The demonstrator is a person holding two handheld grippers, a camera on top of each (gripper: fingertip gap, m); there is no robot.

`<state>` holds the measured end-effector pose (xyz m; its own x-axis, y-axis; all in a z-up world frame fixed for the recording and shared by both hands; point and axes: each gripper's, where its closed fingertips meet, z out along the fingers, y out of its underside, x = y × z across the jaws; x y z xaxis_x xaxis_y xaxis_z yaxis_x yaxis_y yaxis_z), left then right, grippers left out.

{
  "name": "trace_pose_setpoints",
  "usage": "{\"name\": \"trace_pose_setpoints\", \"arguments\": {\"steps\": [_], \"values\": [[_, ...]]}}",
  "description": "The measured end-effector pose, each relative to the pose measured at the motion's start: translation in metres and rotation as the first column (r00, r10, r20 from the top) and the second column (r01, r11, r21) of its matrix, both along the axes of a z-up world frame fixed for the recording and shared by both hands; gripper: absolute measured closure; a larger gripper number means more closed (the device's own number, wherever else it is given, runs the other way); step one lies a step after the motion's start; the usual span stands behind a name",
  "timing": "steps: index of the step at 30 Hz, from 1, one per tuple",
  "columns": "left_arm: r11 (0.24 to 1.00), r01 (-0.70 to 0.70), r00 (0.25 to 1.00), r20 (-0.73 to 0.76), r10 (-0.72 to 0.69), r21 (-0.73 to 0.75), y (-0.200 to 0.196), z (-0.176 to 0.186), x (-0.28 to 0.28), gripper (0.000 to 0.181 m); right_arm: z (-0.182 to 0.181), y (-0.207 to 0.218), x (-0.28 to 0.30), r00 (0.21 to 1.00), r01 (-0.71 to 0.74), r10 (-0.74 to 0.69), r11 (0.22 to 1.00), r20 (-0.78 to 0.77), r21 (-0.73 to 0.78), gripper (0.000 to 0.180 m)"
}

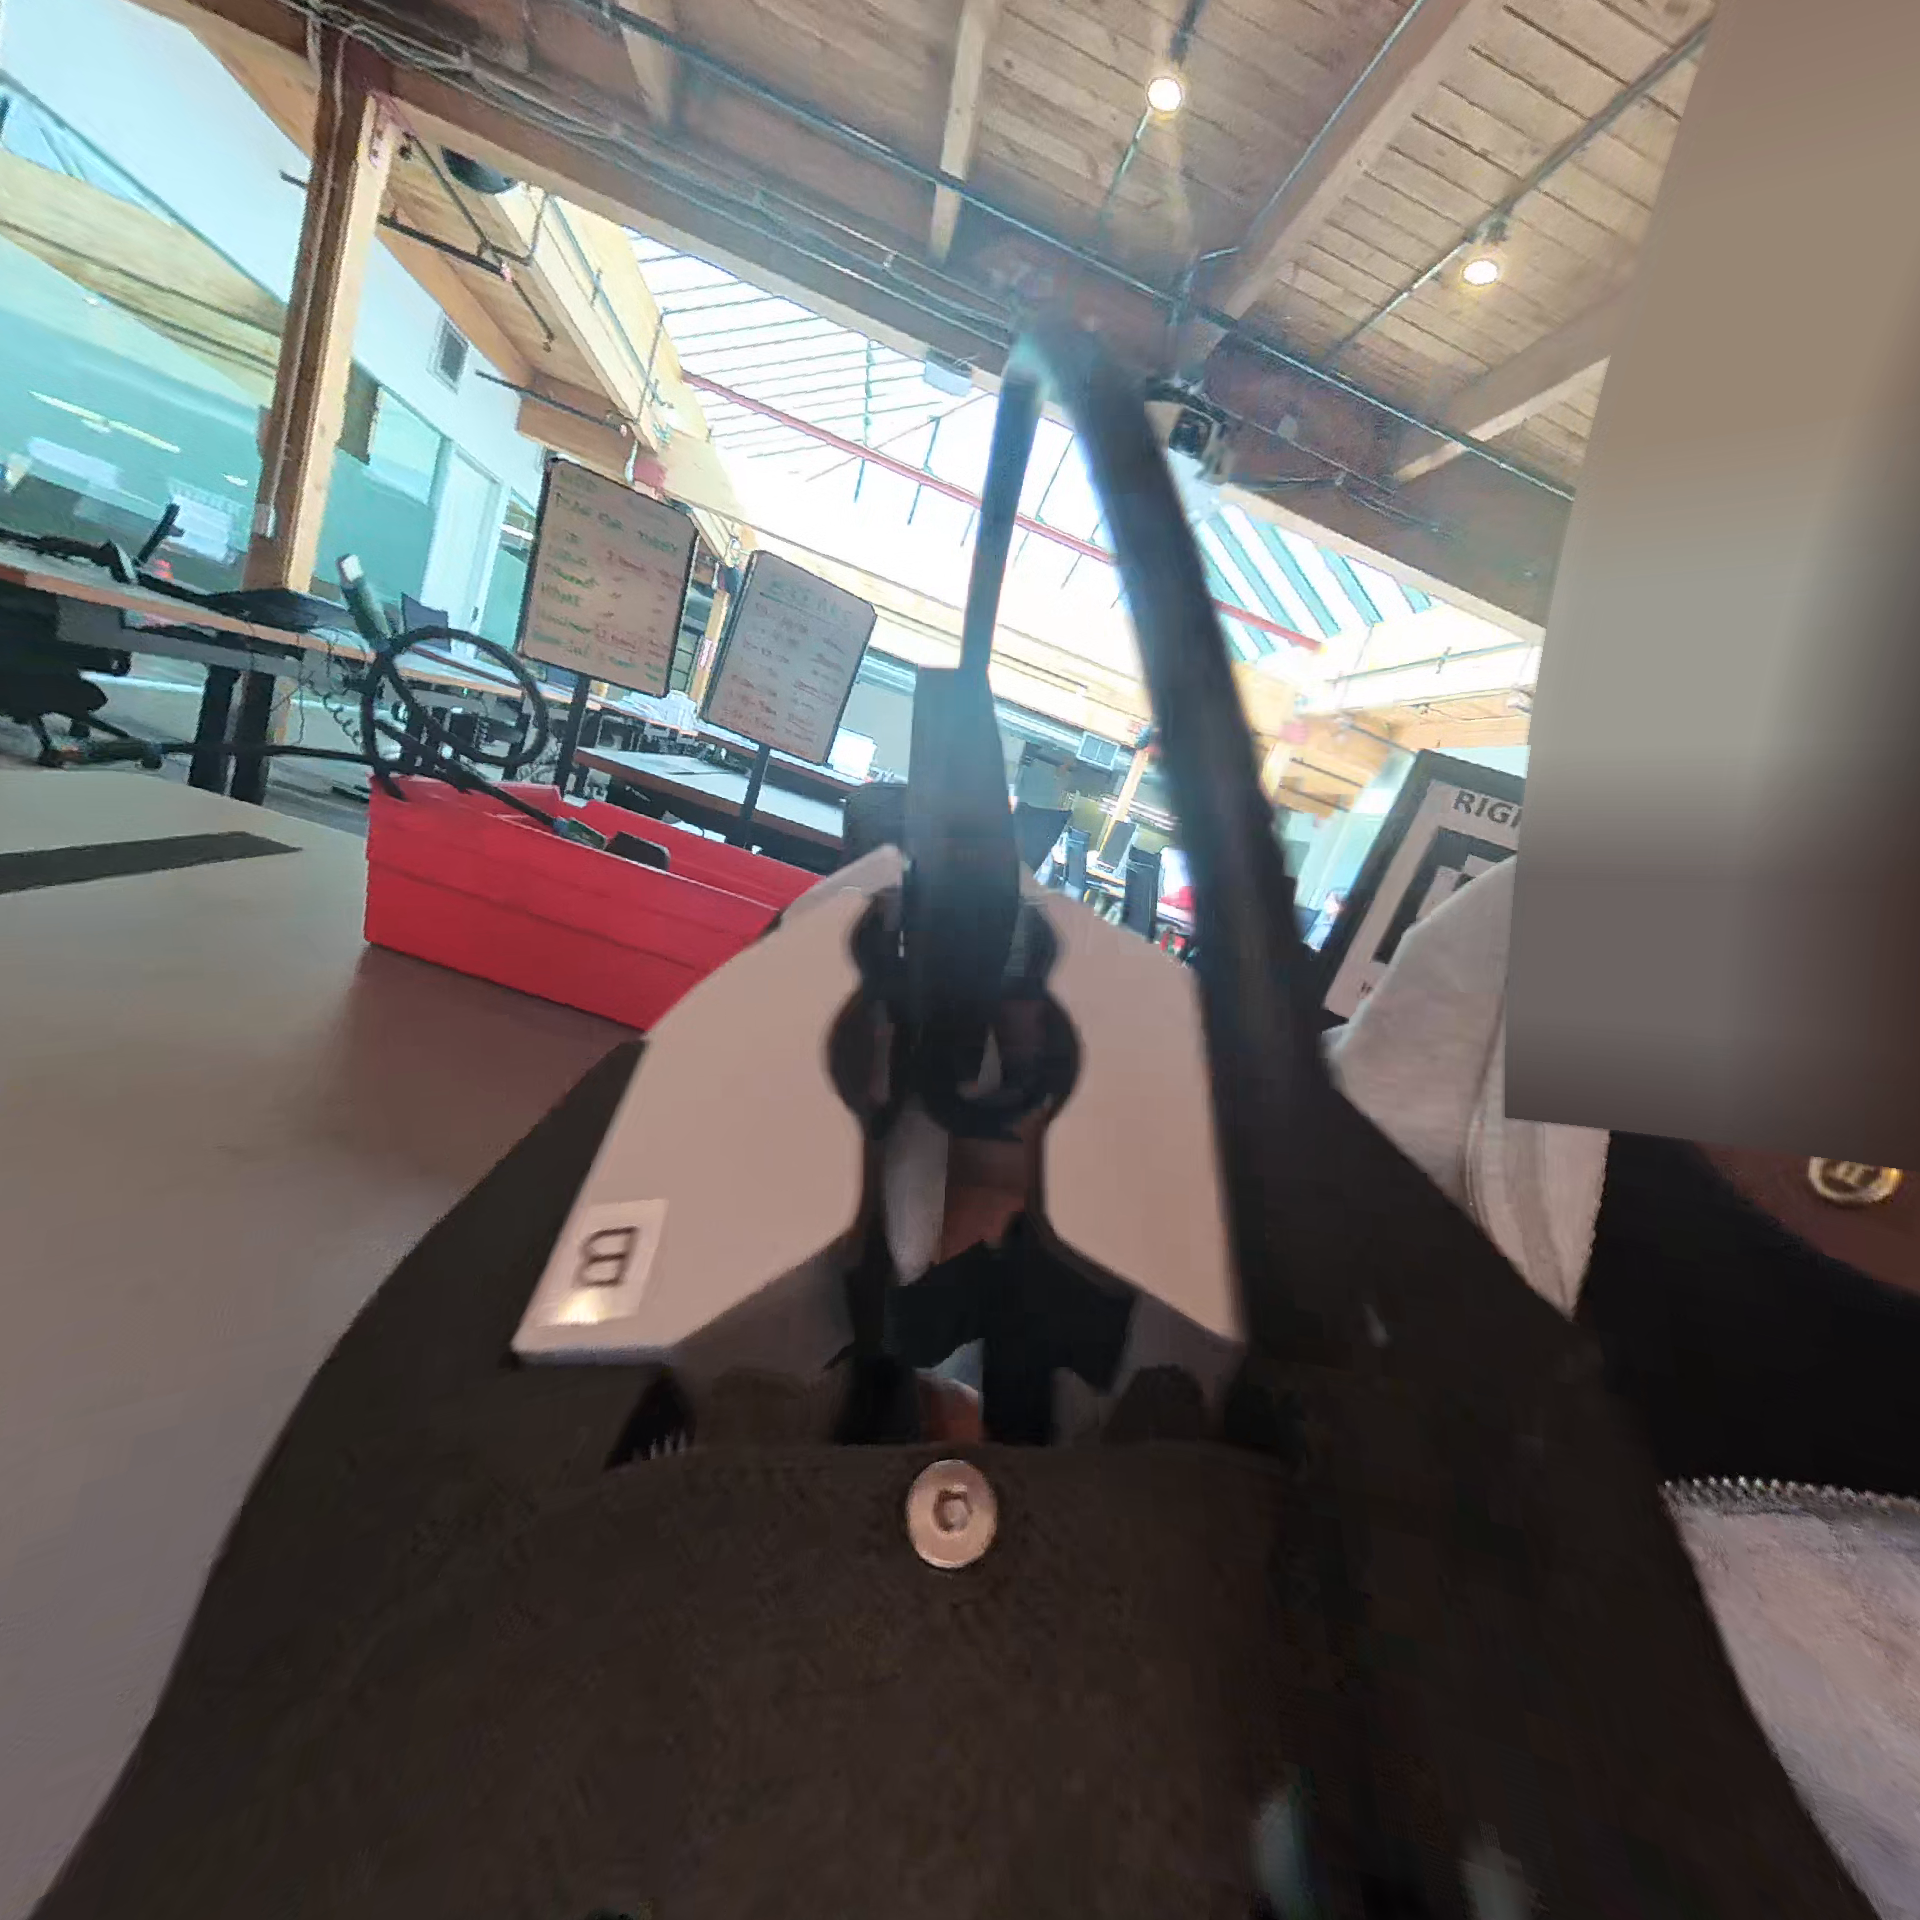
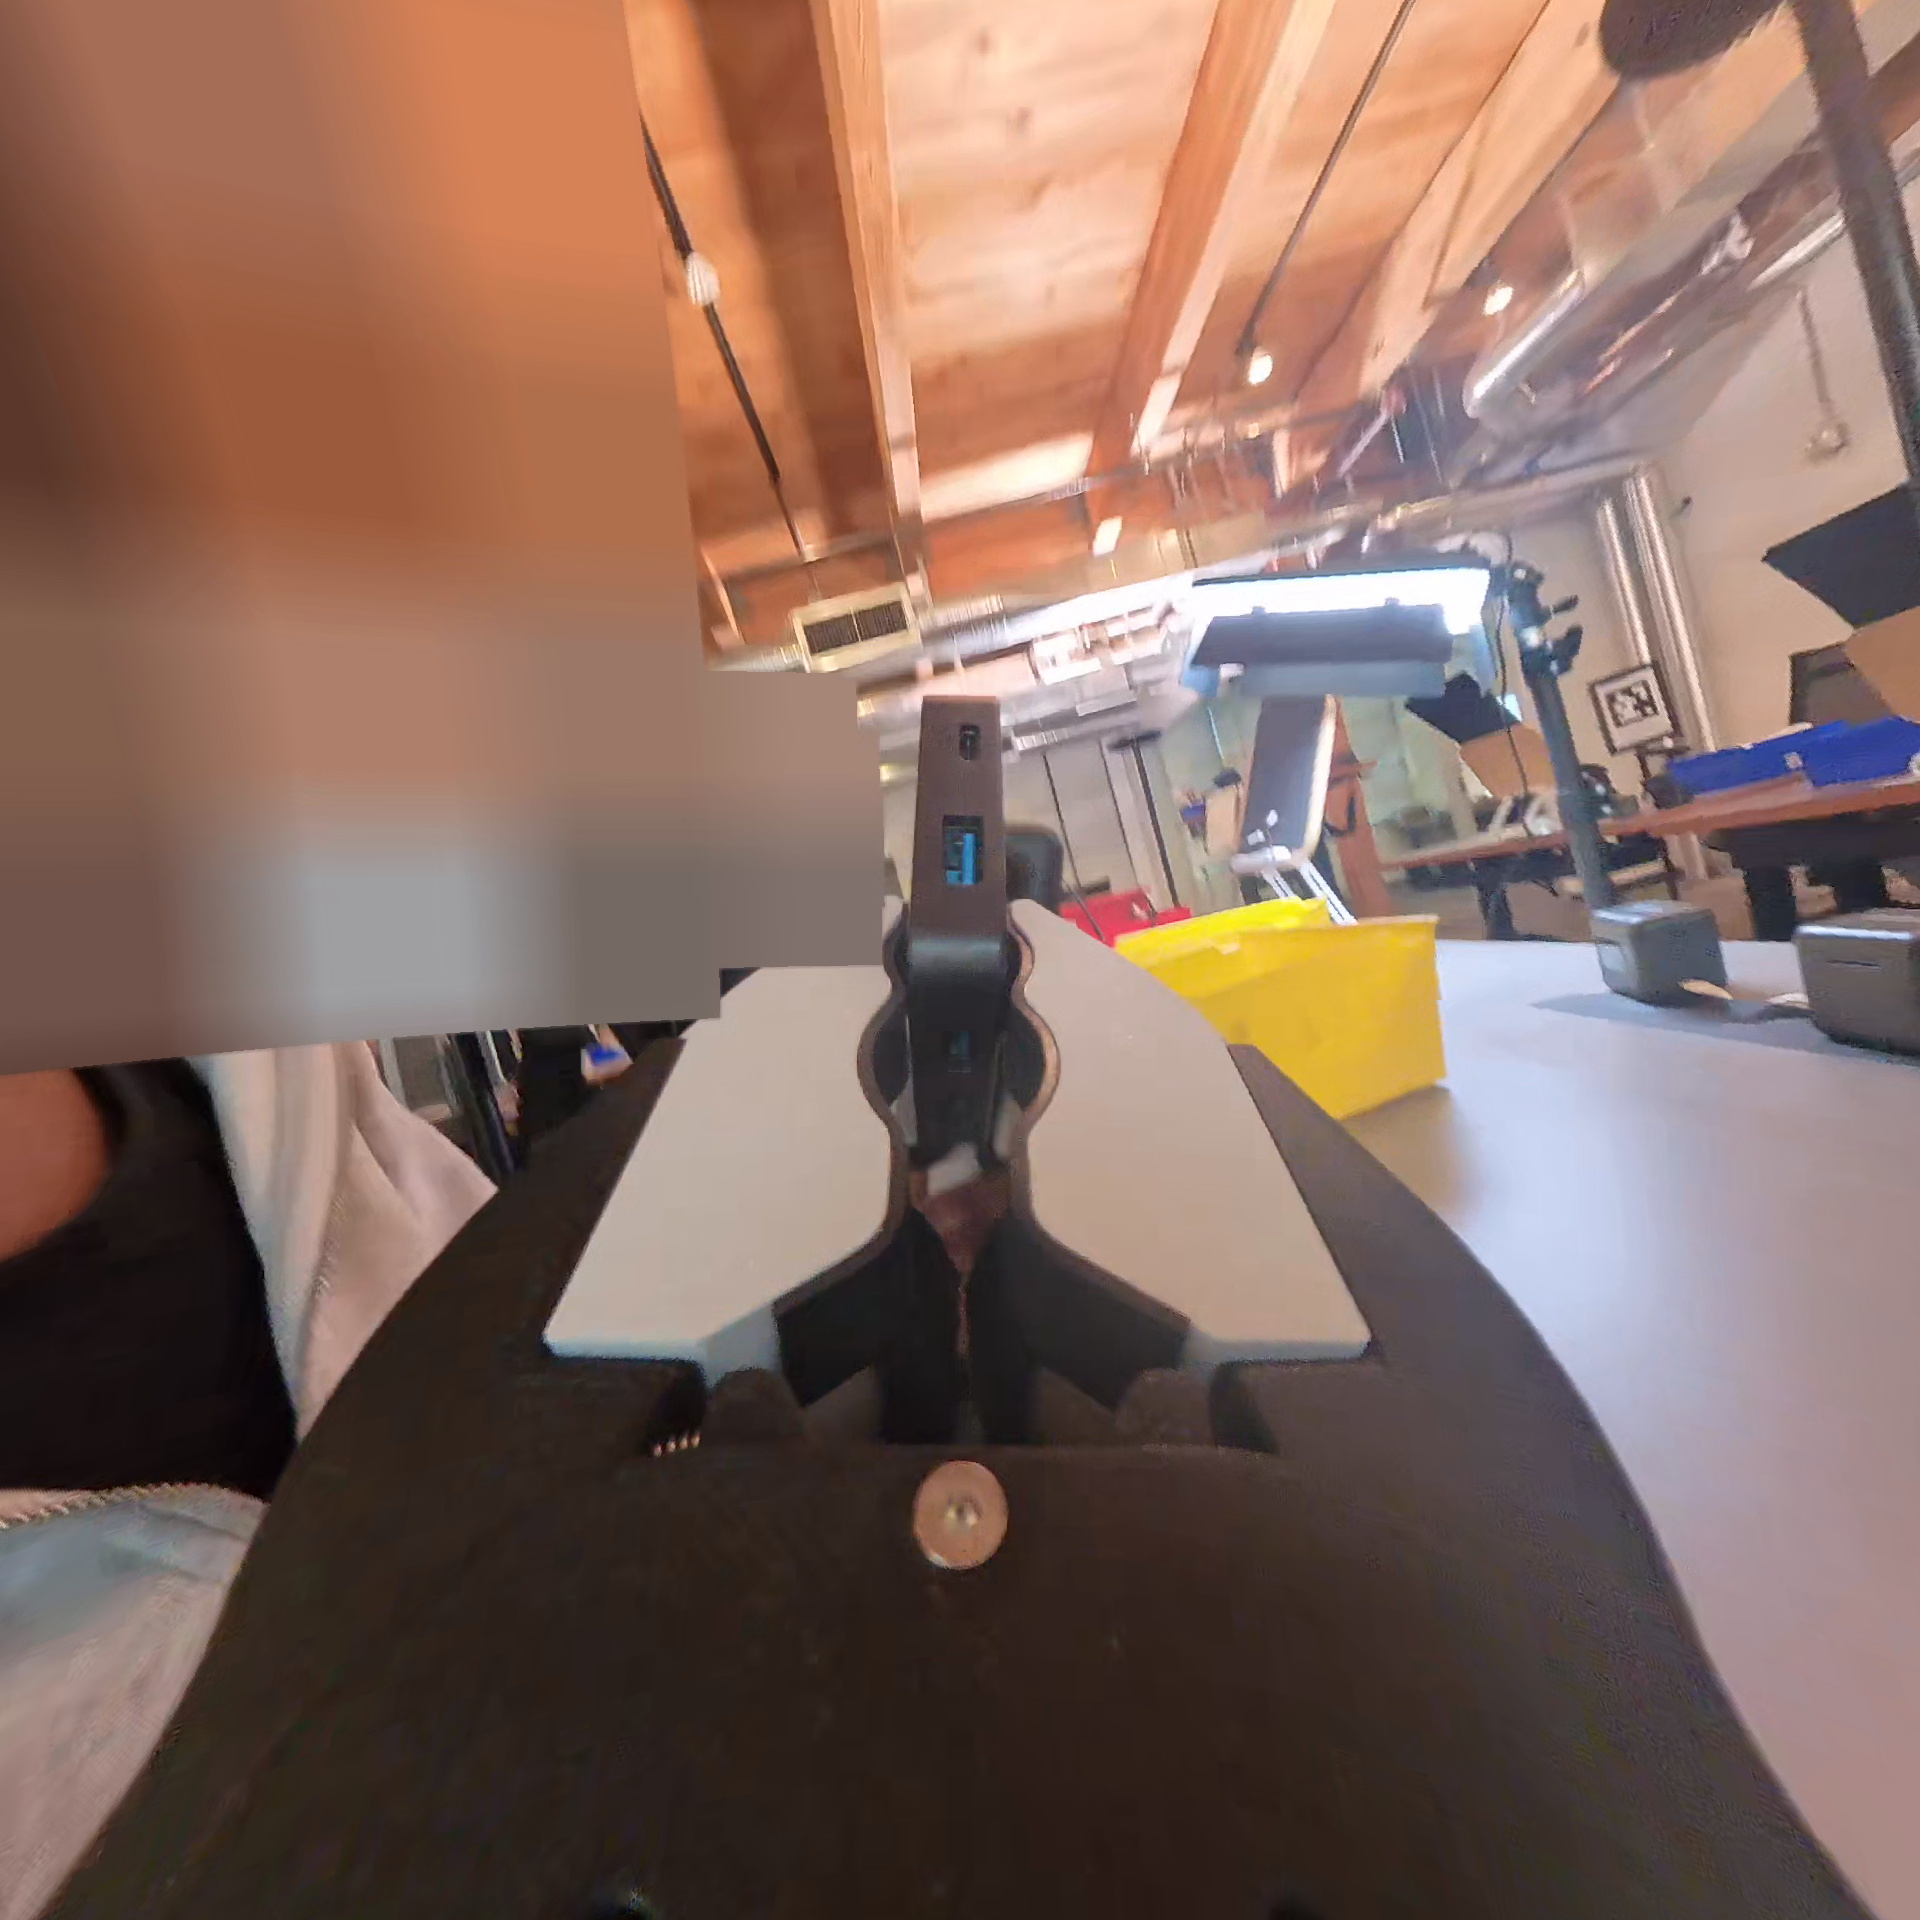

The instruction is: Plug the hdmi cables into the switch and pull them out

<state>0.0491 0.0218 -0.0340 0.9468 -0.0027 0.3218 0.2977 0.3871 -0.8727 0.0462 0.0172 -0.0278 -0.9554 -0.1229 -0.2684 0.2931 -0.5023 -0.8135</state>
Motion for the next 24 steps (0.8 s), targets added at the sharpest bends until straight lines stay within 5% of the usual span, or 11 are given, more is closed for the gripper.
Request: {"name": "trace_pose_setpoints", "arguments": {"steps": [1, 4, 7, 10, 12, 17, 19, 21, 24], "values": [[1.000, -0.009, 1.000, -0.024, 0.009, 0.000, -0.002, 0.001, 0.001, 0.167, -0.003, -0.004, 0.002, 1.000, 0.016, -0.015, 0.999, -0.026, 0.032, 0.165], [0.993, -0.090, 0.989, -0.126, 0.080, -0.078, -0.006, -0.002, -0.001, 0.167, -0.008, -0.008, 0.001, 0.995, 0.062, -0.052, 0.991, -0.081, 0.120, 0.164], [0.936, -0.296, 0.921, -0.318, 0.225, -0.193, -0.013, -0.008, -0.009, 0.165, -0.010, -0.003, -0.007, 0.958, 0.217, -0.165, 0.951, -0.234, 0.220, 0.131], [0.734, -0.579, 0.740, -0.607, 0.291, -0.354, -0.023, -0.029, -0.026, 0.167, -0.022, 0.006, -0.019, 0.776, 0.514, -0.253, 0.784, -0.578, 0.347, 0.121], [0.599, -0.690, 0.632, -0.741, 0.227, -0.405, -0.024, -0.045, -0.033, 0.168, -0.034, 0.010, -0.019, 0.612, 0.658, -0.143, 0.638, -0.778, 0.401, 0.118], [0.555, -0.703, 0.559, -0.828, 0.043, -0.446, -0.005, -0.064, -0.021, 0.167, -0.069, 0.017, -0.019, 0.298, 0.835, 0.311, 0.374, -0.902, 0.405, 0.131], [0.533, -0.713, 0.532, -0.847, -0.014, -0.456, -0.002, -0.071, -0.019, 0.167, -0.073, 0.010, -0.016, 0.175, 0.861, 0.374, 0.391, -0.911, 0.326, 0.157], [0.515, -0.729, 0.506, -0.861, -0.037, -0.451, -0.002, -0.075, -0.019, 0.167, -0.075, 0.008, -0.017, 0.125, 0.873, 0.387, 0.396, -0.914, 0.286, 0.162], [0.620, -0.712, 0.493, -0.863, 0.106, -0.331, -0.002, -0.050, -0.015, 0.160, -0.060, 0.008, -0.012, 0.221, 0.788, 0.206, 0.539, -0.953, 0.299, 0.165]]}}
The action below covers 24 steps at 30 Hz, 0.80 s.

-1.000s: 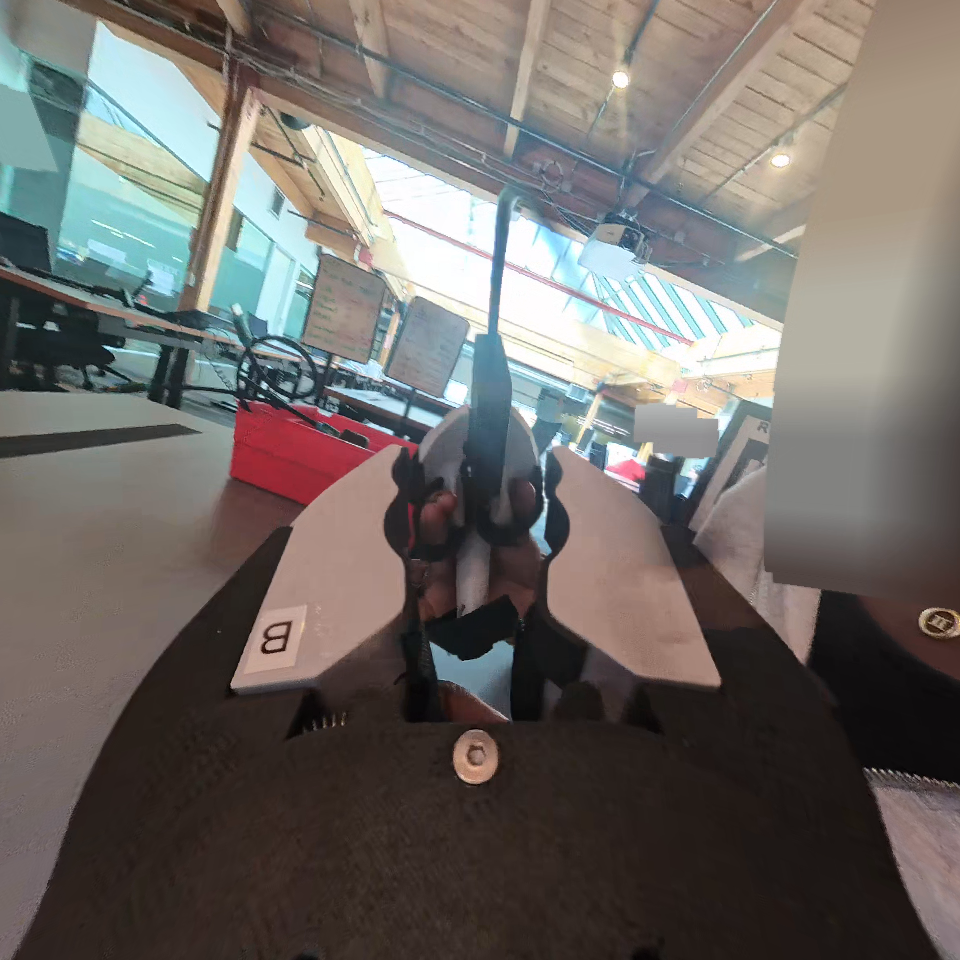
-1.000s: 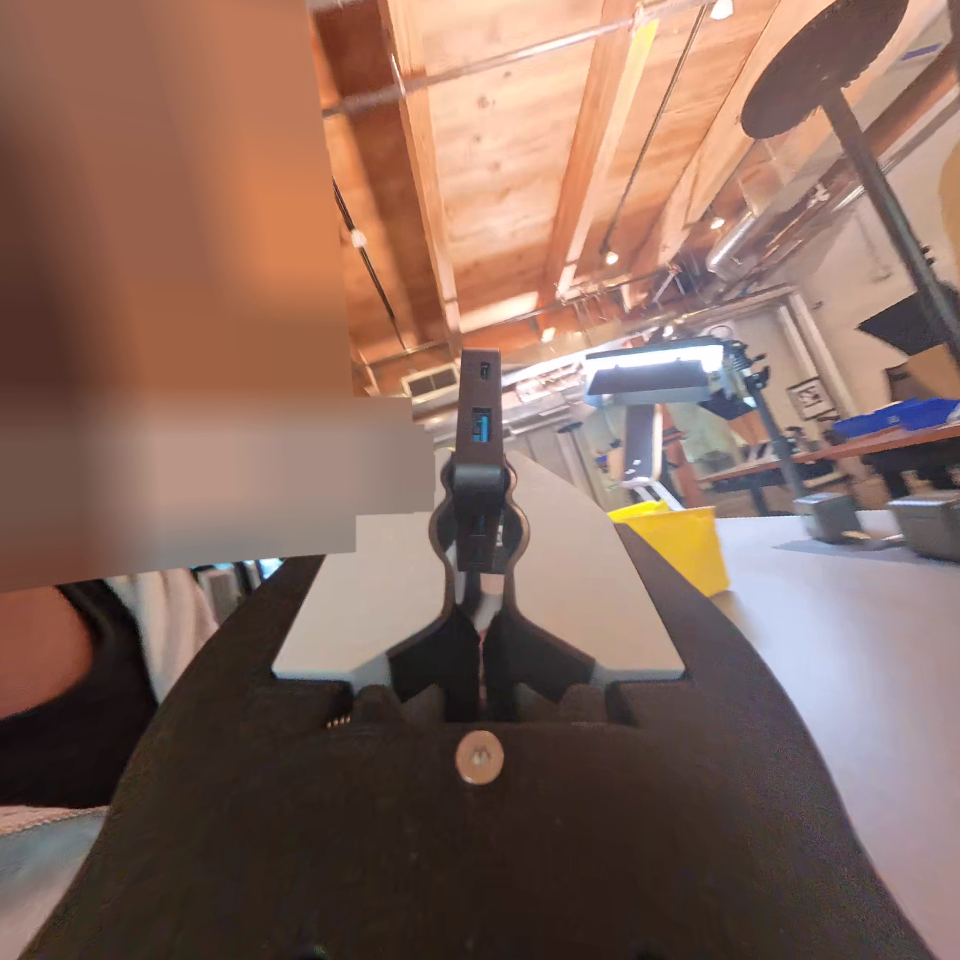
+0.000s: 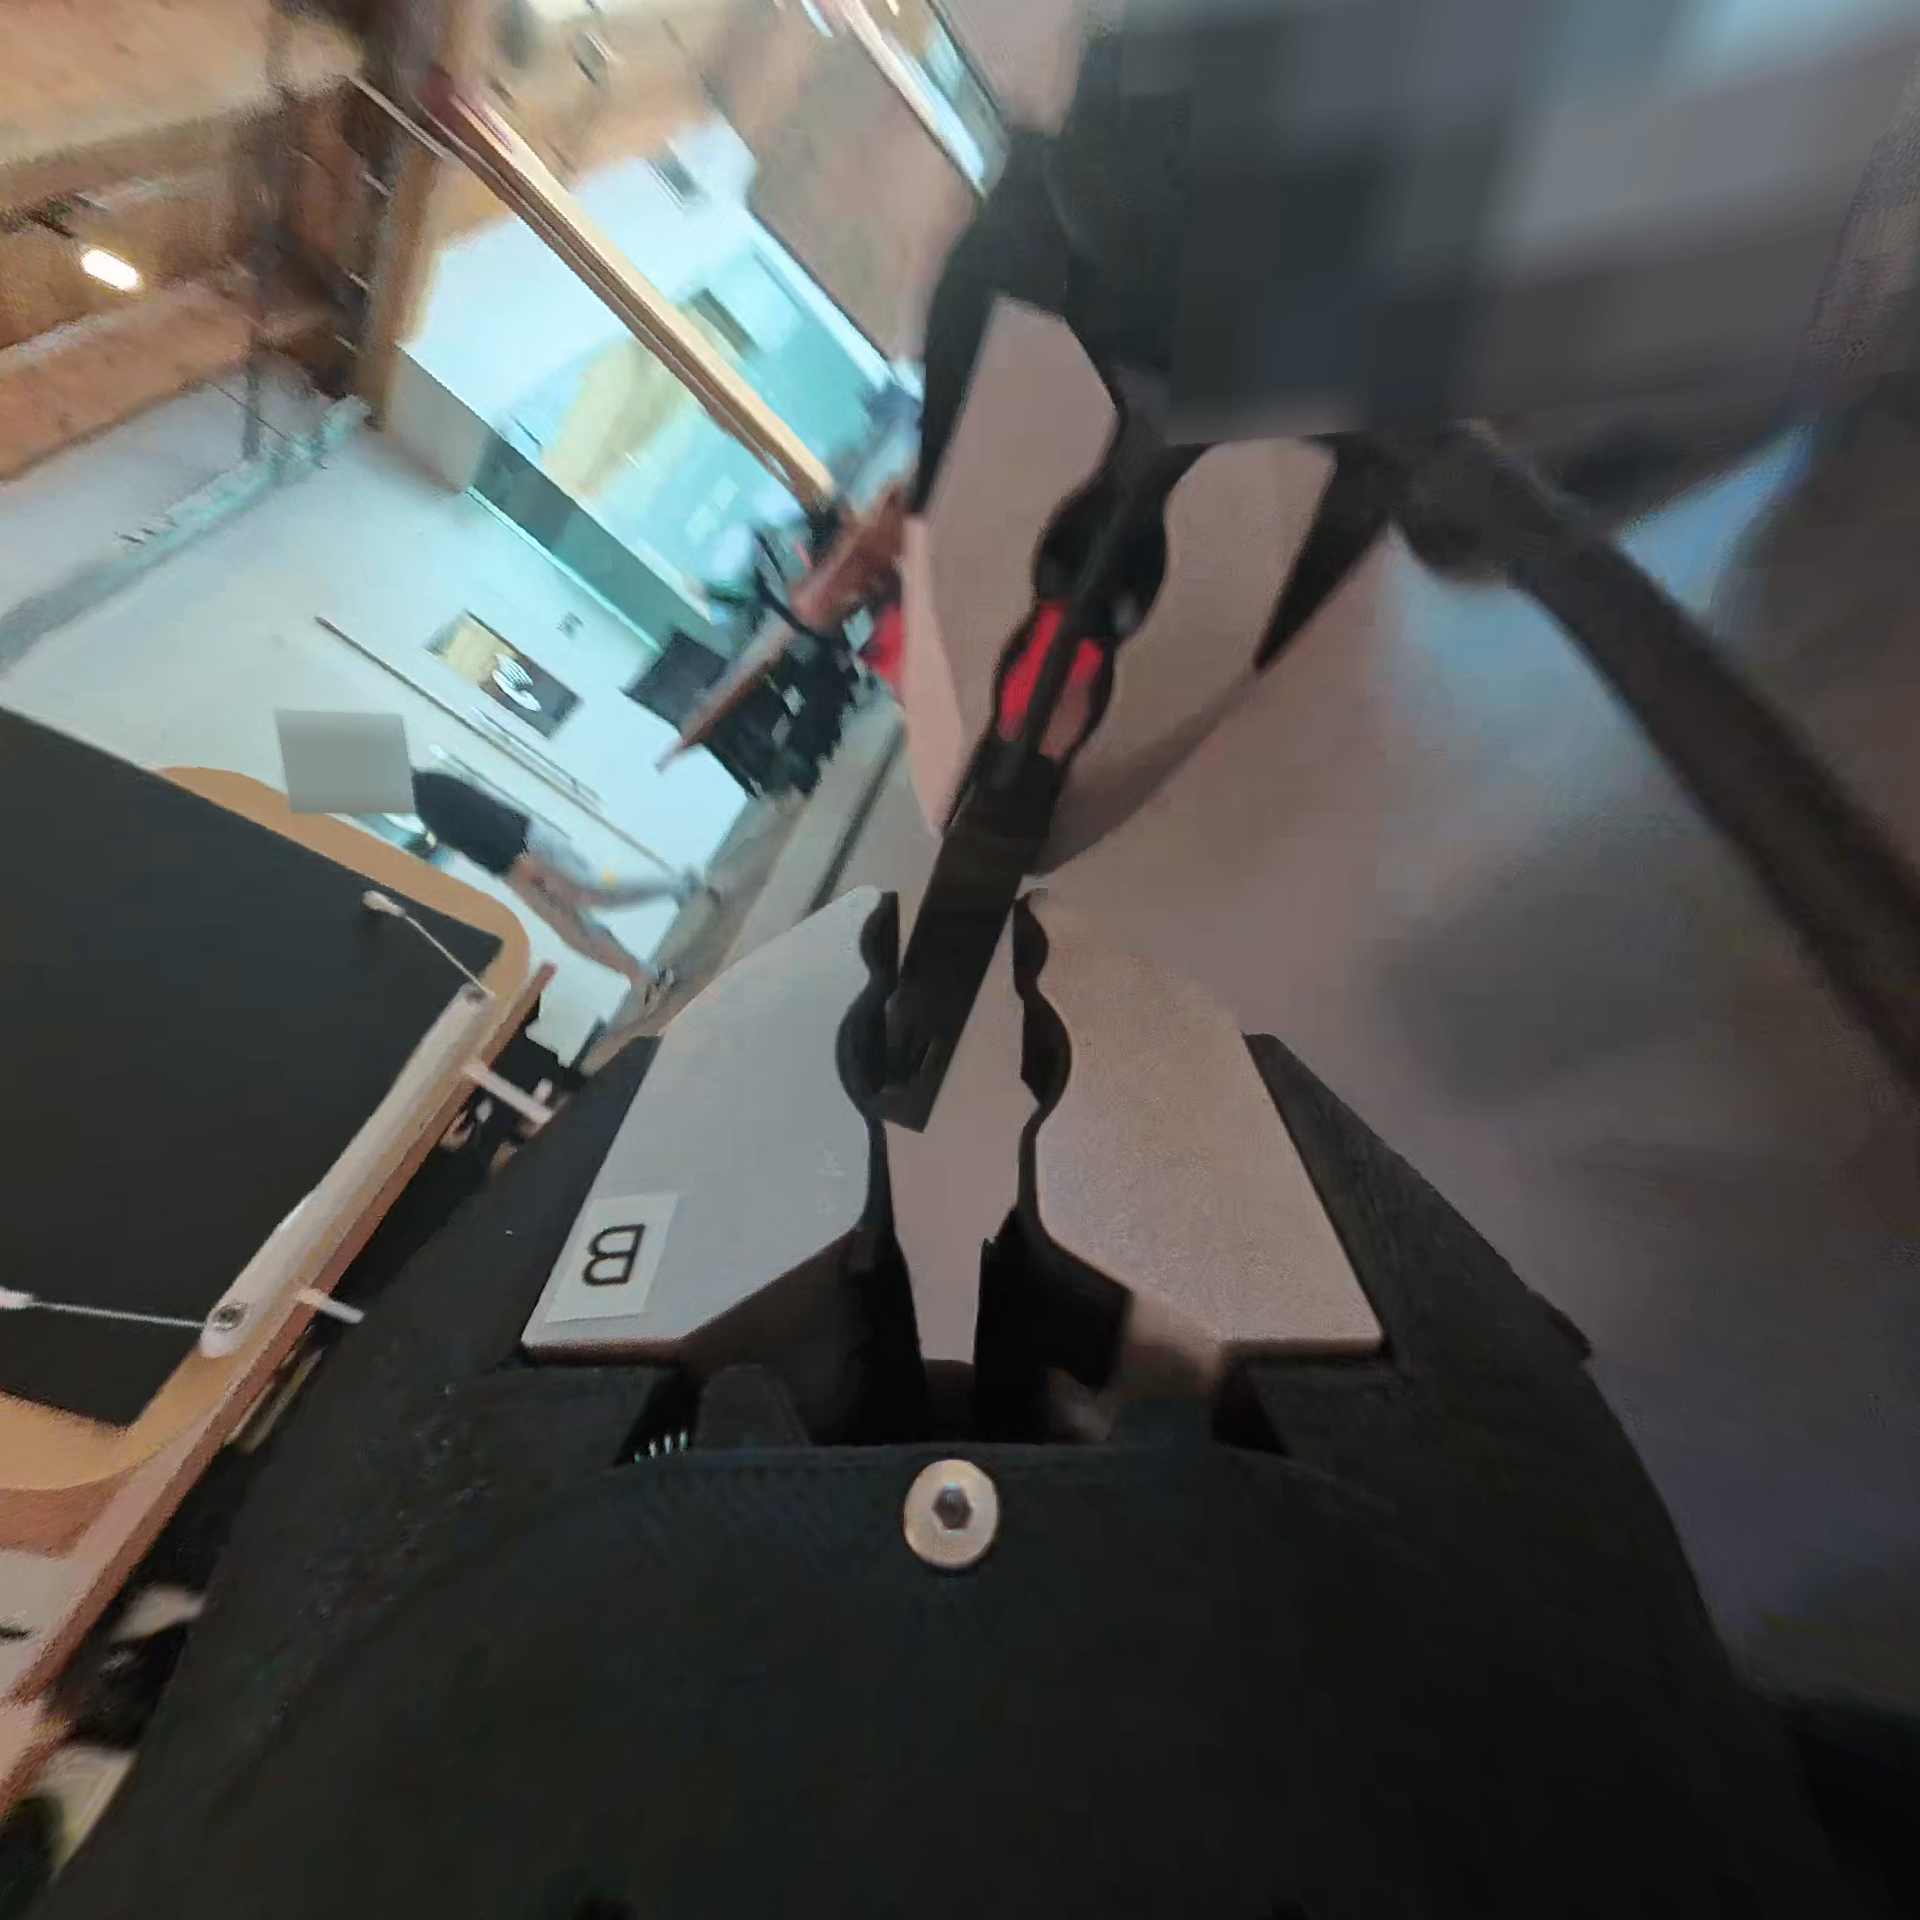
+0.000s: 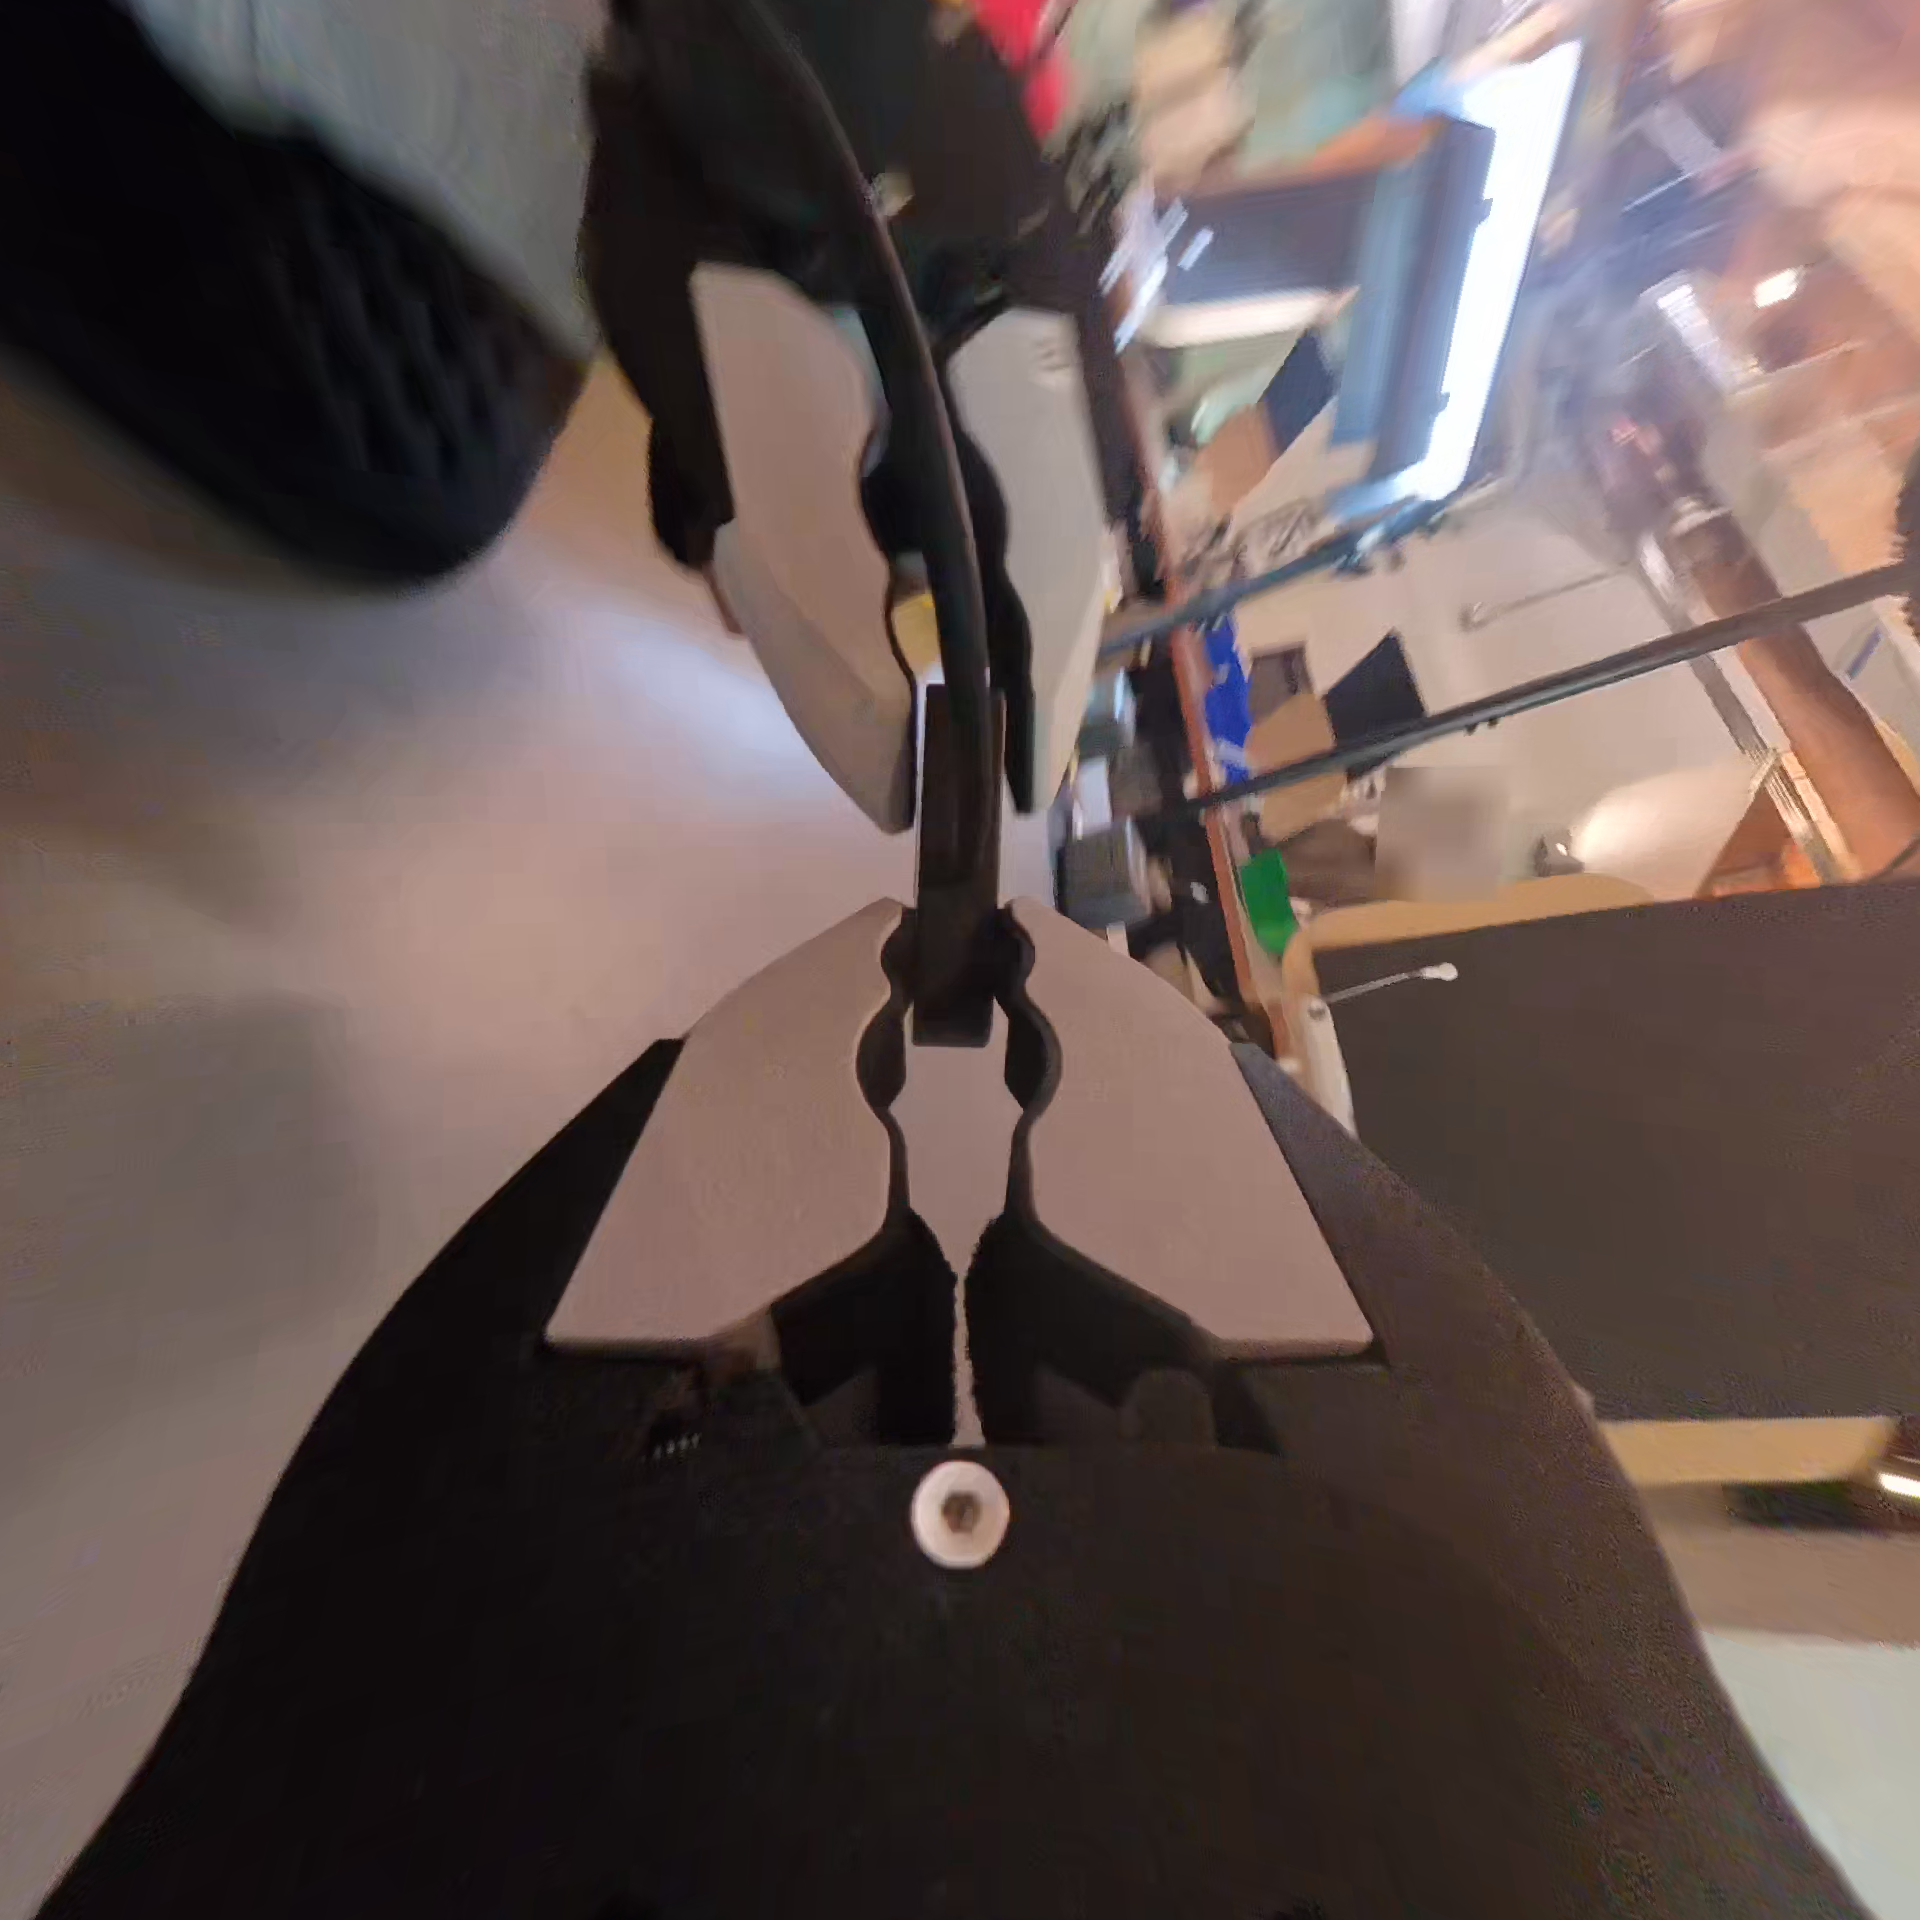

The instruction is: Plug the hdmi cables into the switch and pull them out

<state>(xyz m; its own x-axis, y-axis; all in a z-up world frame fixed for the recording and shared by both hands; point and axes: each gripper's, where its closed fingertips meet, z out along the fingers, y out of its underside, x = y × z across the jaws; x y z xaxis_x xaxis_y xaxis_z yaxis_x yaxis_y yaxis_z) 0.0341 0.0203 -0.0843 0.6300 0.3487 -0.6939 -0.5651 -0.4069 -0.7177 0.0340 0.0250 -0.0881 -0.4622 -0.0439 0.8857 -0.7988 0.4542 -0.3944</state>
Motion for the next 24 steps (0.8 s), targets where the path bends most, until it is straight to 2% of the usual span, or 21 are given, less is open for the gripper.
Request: {"name": "trace_pose_setpoints", "arguments": {"steps": [2, 3, 6, 8, 11, 12, 13, 15, 16, 18, 20, 22, 24], "values": [[0.979, 0.039, 0.999, -0.001, -0.039, 0.201, -0.008, 0.027, 0.003, 0.146, 0.019, 0.007, 0.006, 0.977, -0.106, 0.145, 0.967, 0.158, -0.233, 0.165], [0.952, 0.061, 0.998, 0.012, -0.068, 0.301, -0.014, 0.039, 0.005, 0.142, 0.031, 0.013, 0.010, 0.941, -0.148, 0.242, 0.922, 0.235, -0.356, 0.165], [0.837, 0.162, 0.959, 0.116, -0.258, 0.522, -0.020, 0.058, 0.014, 0.132, 0.065, 0.030, 0.024, 0.758, -0.212, 0.549, 0.718, 0.352, -0.663, 0.166], [0.787, 0.204, 0.915, 0.173, -0.365, 0.582, -0.014, 0.058, 0.020, 0.130, 0.069, 0.031, 0.026, 0.666, -0.199, 0.644, 0.640, 0.377, -0.742, 0.166], [0.756, 0.255, 0.864, 0.208, -0.457, 0.603, 0.001, 0.053, 0.029, 0.130, 0.061, 0.018, 0.036, 0.585, -0.210, 0.697, 0.624, 0.414, -0.753, 0.165], [0.746, 0.273, 0.850, 0.211, -0.483, 0.608, 0.005, 0.052, 0.033, 0.135, 0.058, 0.014, 0.040, 0.569, -0.218, 0.704, 0.627, 0.425, -0.748, 0.166], [0.740, 0.298, 0.838, 0.206, -0.505, 0.603, 0.008, 0.051, 0.037, 0.154, 0.054, 0.009, 0.042, 0.559, -0.225, 0.705, 0.636, 0.437, -0.738, 0.166], [0.747, 0.334, 0.835, 0.186, -0.517, 0.576, 0.008, 0.051, 0.043, 0.168, 0.051, 0.004, 0.043, 0.554, -0.222, 0.697, 0.651, 0.456, -0.725, 0.166], [0.759, 0.331, 0.842, 0.187, -0.506, 0.561, 0.007, 0.050, 0.042, 0.167, 0.050, 0.003, 0.042, 0.552, -0.216, 0.688, 0.663, 0.471, -0.716, 0.165], [0.788, 0.287, 0.892, 0.149, -0.428, 0.544, 0.003, 0.052, 0.036, 0.168, 0.051, 0.005, 0.032, 0.577, -0.170, 0.655, 0.681, 0.488, -0.712, 0.158], [0.791, 0.190, 0.946, 0.106, -0.305, 0.581, -0.011, 0.060, 0.021, 0.168, 0.059, 0.013, 0.012, 0.640, -0.070, 0.608, 0.655, 0.469, -0.753, 0.144], [0.746, 0.042, 0.971, 0.150, -0.188, 0.664, -0.031, 0.065, -0.001, 0.168, 0.065, 0.023, -0.013, 0.732, 0.067, 0.502, 0.620, 0.461, -0.782, 0.138], [0.636, -0.091, 0.955, 0.247, -0.161, 0.766, -0.052, 0.067, -0.020, 0.168, 0.062, 0.022, -0.022, 0.827, 0.124, 0.360, 0.633, 0.432, -0.764, 0.122]]}}
